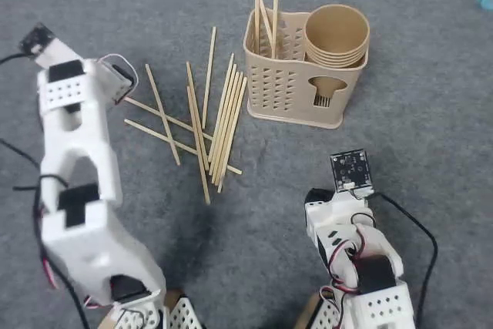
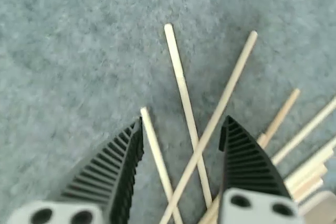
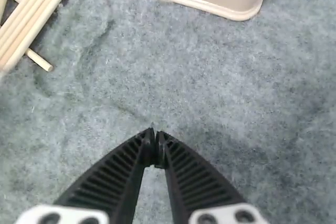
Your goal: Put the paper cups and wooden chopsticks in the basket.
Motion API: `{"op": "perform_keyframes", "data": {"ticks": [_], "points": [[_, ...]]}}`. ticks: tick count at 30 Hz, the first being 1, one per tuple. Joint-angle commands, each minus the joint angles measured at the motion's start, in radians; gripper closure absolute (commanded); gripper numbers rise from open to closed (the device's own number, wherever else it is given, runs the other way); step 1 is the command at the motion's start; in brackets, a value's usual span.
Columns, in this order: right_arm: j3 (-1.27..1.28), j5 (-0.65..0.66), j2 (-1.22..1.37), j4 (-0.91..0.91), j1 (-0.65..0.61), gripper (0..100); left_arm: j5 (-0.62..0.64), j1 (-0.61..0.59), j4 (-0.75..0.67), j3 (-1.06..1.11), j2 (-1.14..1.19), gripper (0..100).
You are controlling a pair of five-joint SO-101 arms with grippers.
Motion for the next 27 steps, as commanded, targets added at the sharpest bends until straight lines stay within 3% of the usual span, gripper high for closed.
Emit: {"op": "perform_keyframes", "data": {"ticks": [1, 19, 21, 25, 27], "points": [[0.021, 0.015, -0.015, 0.007, 0.002, 99.0, 0.017, -0.009, 0.009, -0.185, 0.144, 78], [0.021, 0.074, -0.015, 0.007, 0.002, 99.0, 0.046, -0.052, 0.218, -0.842, 0.700, 78], [0.021, 0.074, -0.015, 0.007, 0.002, 99.0, 0.046, -0.052, 0.281, -0.926, 0.752, 82], [0.021, 0.074, -0.015, 0.007, 0.002, 99.0, 0.044, -0.051, 0.397, -1.110, 0.844, 100], [0.021, 0.075, -0.015, 0.007, 0.002, 99.0, 0.044, -0.051, 0.462, -1.202, 0.881, 98]]}}
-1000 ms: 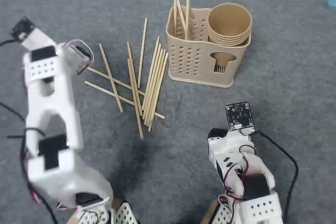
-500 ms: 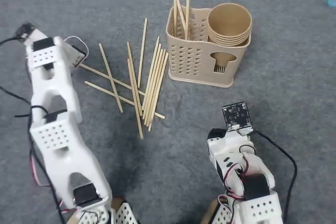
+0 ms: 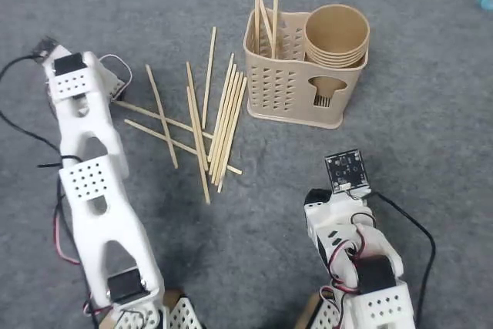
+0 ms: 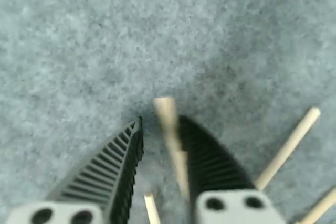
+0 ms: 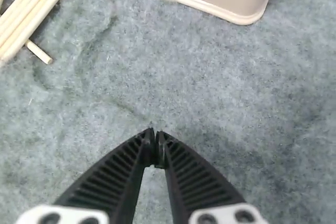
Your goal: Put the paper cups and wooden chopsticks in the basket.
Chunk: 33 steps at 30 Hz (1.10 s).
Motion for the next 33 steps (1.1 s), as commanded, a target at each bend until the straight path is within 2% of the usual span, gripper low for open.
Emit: {"op": "perform_keyframes", "data": {"ticks": [1, 4, 7, 16, 26, 33], "points": [[0.021, 0.015, -0.015, 0.007, 0.002, 99.0, 0.011, 0.002, 0.149, -0.223, 0.060, 99], [0.021, 0.015, -0.015, 0.007, 0.002, 99.0, 0.011, 0.002, 0.227, -0.364, 0.091, 99], [0.021, 0.017, -0.015, 0.007, 0.004, 99.0, 0.009, -0.005, 0.226, -0.437, 0.089, 99], [0.021, 0.018, -0.015, 0.008, 0.008, 99.0, -0.023, -0.017, 0.226, -0.446, -0.089, 99], [0.021, 0.029, -0.015, 0.025, 0.002, 99.0, -0.199, -0.216, 0.226, -0.444, -0.310, 99], [0.021, 0.069, -0.015, 0.033, 0.002, 99.0, -0.262, -0.259, 0.229, -0.432, -0.440, 99]]}}
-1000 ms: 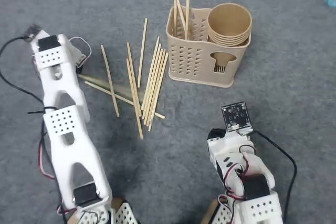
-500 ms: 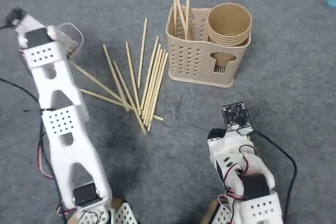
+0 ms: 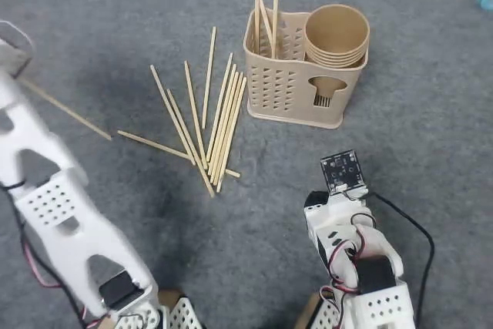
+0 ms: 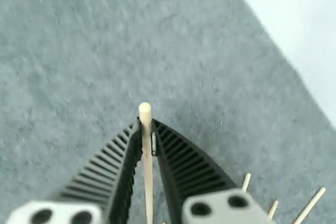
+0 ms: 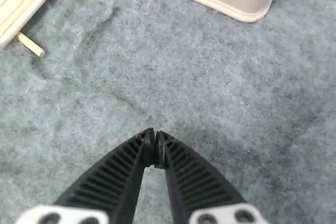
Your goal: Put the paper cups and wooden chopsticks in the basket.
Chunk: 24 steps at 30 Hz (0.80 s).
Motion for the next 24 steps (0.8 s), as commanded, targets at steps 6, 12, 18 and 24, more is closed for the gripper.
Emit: {"op": "perform_keyframes", "data": {"ticks": [6, 12, 18, 24], "points": [[0.021, 0.018, -0.015, 0.016, 0.005, 99.0, -0.038, 0.028, 0.040, 0.251, -0.374, 99], [0.021, 0.018, -0.015, 0.015, 0.004, 99.0, -0.040, 0.087, 0.012, 0.644, -0.675, 99], [0.021, 0.018, -0.015, 0.016, 0.008, 99.0, -0.040, 0.157, -0.137, 0.877, -0.878, 99], [0.021, 0.018, -0.015, 0.016, 0.008, 99.0, -0.041, 0.302, -0.144, 1.007, -1.094, 99]]}}
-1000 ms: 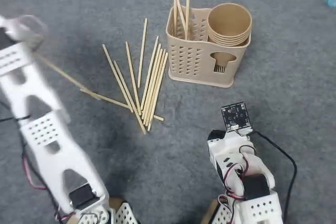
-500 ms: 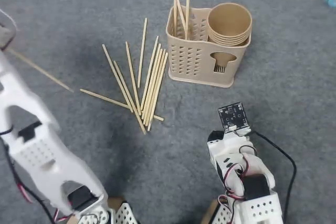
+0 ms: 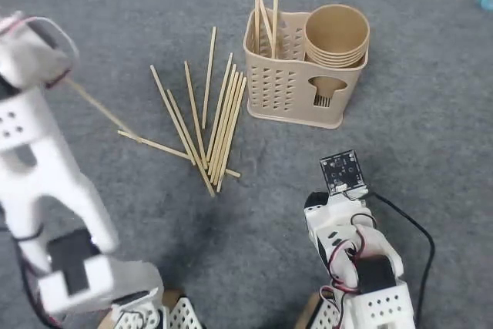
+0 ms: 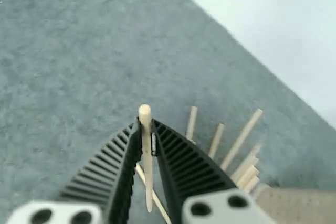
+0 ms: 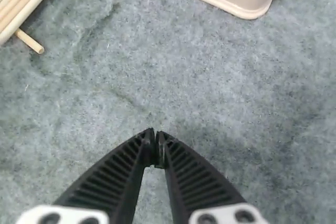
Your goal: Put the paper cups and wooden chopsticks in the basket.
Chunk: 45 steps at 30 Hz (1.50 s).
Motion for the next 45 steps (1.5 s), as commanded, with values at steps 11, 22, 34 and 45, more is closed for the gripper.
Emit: {"op": "perform_keyframes", "data": {"ticks": [11, 22, 34, 45], "points": [[0.021, 0.015, -0.015, 0.007, 0.007, 99.0, -0.152, 0.419, -0.407, 0.311, -0.535, 99], [0.021, 0.015, -0.015, 0.001, 0.007, 99.0, -0.147, 0.720, -1.151, 0.555, -0.597, 99], [0.021, 0.017, -0.015, -0.004, 0.008, 99.0, -0.155, 0.787, -1.183, 0.561, -0.379, 99], [0.021, 0.023, -0.015, -0.016, 0.008, 99.0, -0.262, 0.787, -1.082, 0.657, -0.334, 99]]}}
